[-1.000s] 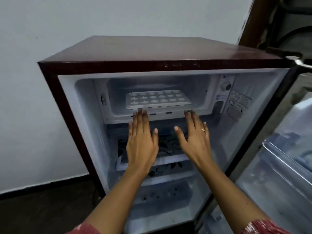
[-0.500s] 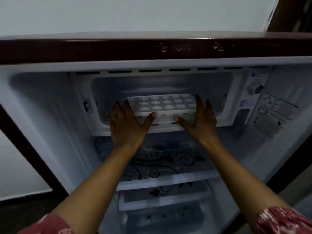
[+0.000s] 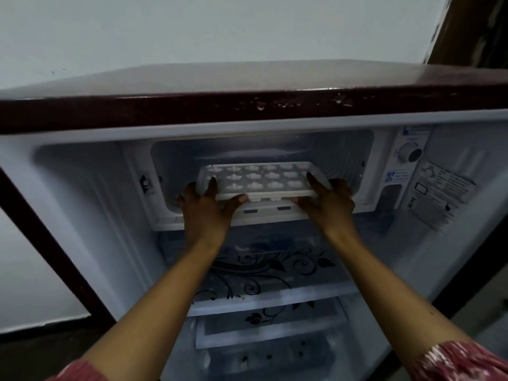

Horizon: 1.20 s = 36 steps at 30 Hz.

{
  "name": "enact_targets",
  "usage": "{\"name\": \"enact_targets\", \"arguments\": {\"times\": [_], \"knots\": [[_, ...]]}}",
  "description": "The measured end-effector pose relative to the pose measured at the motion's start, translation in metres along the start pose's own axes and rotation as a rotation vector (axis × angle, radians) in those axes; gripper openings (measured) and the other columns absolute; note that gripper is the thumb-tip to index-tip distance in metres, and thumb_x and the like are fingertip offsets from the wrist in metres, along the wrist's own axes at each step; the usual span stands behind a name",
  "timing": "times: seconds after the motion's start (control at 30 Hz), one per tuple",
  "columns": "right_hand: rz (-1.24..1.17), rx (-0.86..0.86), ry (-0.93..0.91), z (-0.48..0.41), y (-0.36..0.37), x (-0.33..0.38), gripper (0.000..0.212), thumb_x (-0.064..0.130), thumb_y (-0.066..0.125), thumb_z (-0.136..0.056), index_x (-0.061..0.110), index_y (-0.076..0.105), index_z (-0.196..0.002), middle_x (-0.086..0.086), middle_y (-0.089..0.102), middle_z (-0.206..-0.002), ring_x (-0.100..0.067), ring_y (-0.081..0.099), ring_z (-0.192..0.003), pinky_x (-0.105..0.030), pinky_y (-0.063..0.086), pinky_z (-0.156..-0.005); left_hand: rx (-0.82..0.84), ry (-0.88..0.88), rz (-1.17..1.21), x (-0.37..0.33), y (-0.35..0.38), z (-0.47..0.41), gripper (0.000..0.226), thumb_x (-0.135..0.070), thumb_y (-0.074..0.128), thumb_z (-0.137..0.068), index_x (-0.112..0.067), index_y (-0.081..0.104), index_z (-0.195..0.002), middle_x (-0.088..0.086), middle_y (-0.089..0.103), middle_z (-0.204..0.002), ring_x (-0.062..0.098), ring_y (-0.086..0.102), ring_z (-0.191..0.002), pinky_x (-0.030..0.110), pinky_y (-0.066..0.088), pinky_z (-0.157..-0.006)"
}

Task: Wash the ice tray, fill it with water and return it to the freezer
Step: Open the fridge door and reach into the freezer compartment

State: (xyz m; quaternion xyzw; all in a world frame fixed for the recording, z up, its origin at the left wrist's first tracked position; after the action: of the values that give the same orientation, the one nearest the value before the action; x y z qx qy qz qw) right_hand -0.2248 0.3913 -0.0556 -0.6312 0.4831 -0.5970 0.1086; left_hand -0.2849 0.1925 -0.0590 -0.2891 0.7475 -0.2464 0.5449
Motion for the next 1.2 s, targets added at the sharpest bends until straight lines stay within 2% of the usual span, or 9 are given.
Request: {"name": "enact_targets", "arguments": {"times": [0.13, 0.27, 0.4, 0.53, 0.67, 0.83, 1.0, 1.1, 1.2], "knots": [[-0.042, -0.054, -0.023, 0.019, -0.011, 0.005, 0.058, 0.033, 0.058, -0.089, 0.025, 0.034, -0.141, -0.014, 0.025, -0.145, -0.03, 0.023, -0.132, -0.029, 0.015, -0.11, -0.008, 0.009, 0.066, -0.005, -0.01, 0.015, 0.077, -0.056, 0.058, -0.079, -0.024, 0.032, -0.144, 0.015, 0.007, -0.155, 0.036, 0.005, -0.143, 0.049, 0.022, -0.114], [-0.131, -0.146, -0.021, 0.05, -0.025, 0.013, 0.054, 0.025, 0.066, -0.085, 0.02, 0.046, -0.135, -0.02, 0.038, -0.134, -0.038, 0.036, -0.124, -0.043, 0.031, -0.109, -0.003, 0.013, 0.15, -0.012, -0.026, 0.042, 0.074, -0.051, 0.062, -0.079, -0.024, 0.035, -0.143, 0.012, 0.011, -0.154, 0.031, 0.01, -0.142, 0.043, 0.02, -0.116], [-0.075, -0.115, 0.016, 0.088, -0.038, 0.016, 0.054, 0.025, 0.067, -0.084, 0.021, 0.048, -0.134, -0.019, 0.032, -0.134, -0.039, 0.036, -0.124, -0.034, 0.026, -0.111, -0.004, 0.058, 0.19, -0.016, -0.043, 0.074, 0.07, -0.043, 0.066, -0.078, -0.017, 0.043, -0.139, 0.016, 0.02, -0.15, 0.032, 0.019, -0.139, 0.04, 0.022, -0.115], [-0.131, -0.05, 0.093, 0.129, -0.05, 0.02, 0.058, 0.028, 0.068, -0.081, 0.016, 0.048, -0.134, -0.017, 0.028, -0.132, -0.039, 0.039, -0.121, -0.046, 0.034, -0.11, 0.016, 0.051, 0.256, -0.016, -0.058, 0.107, 0.07, -0.037, 0.07, -0.076, -0.012, 0.046, -0.136, 0.012, 0.027, -0.147, 0.027, 0.023, -0.137, 0.032, 0.021, -0.113], [-0.158, -0.004, 0.128, 0.174, -0.065, 0.025, 0.066, 0.03, 0.07, -0.079, 0.01, 0.044, -0.136, -0.014, 0.027, -0.132, -0.029, 0.038, -0.123, -0.025, 0.028, -0.11, 0.051, 0.013, 0.258, -0.011, -0.07, 0.142, 0.081, -0.04, 0.071, -0.075, -0.01, 0.037, -0.141, 0.01, 0.026, -0.146, 0.026, 0.027, -0.135, 0.035, 0.028, -0.112], [-0.202, -0.002, 0.195, 0.229, -0.081, 0.025, 0.063, 0.029, 0.069, -0.081, 0.009, 0.044, -0.136, -0.008, 0.027, -0.128, -0.026, 0.042, -0.121, -0.02, 0.031, -0.105, 0.103, 0.044, 0.279, -0.003, -0.084, 0.187, 0.088, -0.04, 0.073, -0.073, -0.015, 0.028, -0.145, 0.01, 0.03, -0.142, 0.024, 0.031, -0.131, 0.035, 0.031, -0.108], [-0.262, -0.025, 0.281, 0.279, -0.092, 0.022, 0.057, 0.03, 0.069, -0.081, 0.016, 0.049, -0.132, -0.002, 0.025, -0.116, -0.022, 0.043, -0.113, -0.016, 0.032, -0.096, 0.162, 0.046, 0.287, -0.001, -0.101, 0.228, 0.085, -0.039, 0.073, -0.074, -0.012, 0.033, -0.144, 0.008, 0.025, -0.145, 0.023, 0.027, -0.134, 0.035, 0.026, -0.113], [-0.406, -0.057, 0.382, 0.311, -0.098, 0.02, 0.05, 0.031, 0.064, -0.085, 0.023, 0.047, -0.131, -0.006, 0.031, -0.12, -0.025, 0.047, -0.111, -0.035, 0.041, -0.102, 0.191, 0.077, 0.338, 0.001, -0.112, 0.254, 0.08, -0.029, 0.074, -0.075, -0.006, 0.037, -0.141, 0.009, 0.026, -0.144, 0.023, 0.027, -0.134, 0.027, 0.023, -0.112], [-0.491, -0.116, 0.423, 0.343, -0.103, 0.011, 0.047, 0.016, 0.063, -0.086, 0.015, 0.047, -0.13, -0.018, 0.039, -0.127, -0.03, 0.051, -0.111, -0.046, 0.052, -0.088, 0.249, 0.088, 0.368, 0.007, -0.123, 0.282, 0.08, -0.026, 0.074, -0.075, -0.005, 0.035, -0.142, 0.008, 0.026, -0.144, 0.022, 0.028, -0.134, 0.028, 0.024, -0.113]]}}
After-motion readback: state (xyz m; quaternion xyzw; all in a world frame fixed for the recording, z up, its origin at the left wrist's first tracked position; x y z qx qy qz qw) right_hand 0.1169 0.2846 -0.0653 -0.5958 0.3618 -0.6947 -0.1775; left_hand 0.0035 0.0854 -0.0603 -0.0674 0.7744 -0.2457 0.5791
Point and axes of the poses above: each hand's wrist, its own z-axis away from the middle knuckle, its own y-axis out of the palm, x = y × z, the point moved 1 cm from there along -z, towards the middle knuckle
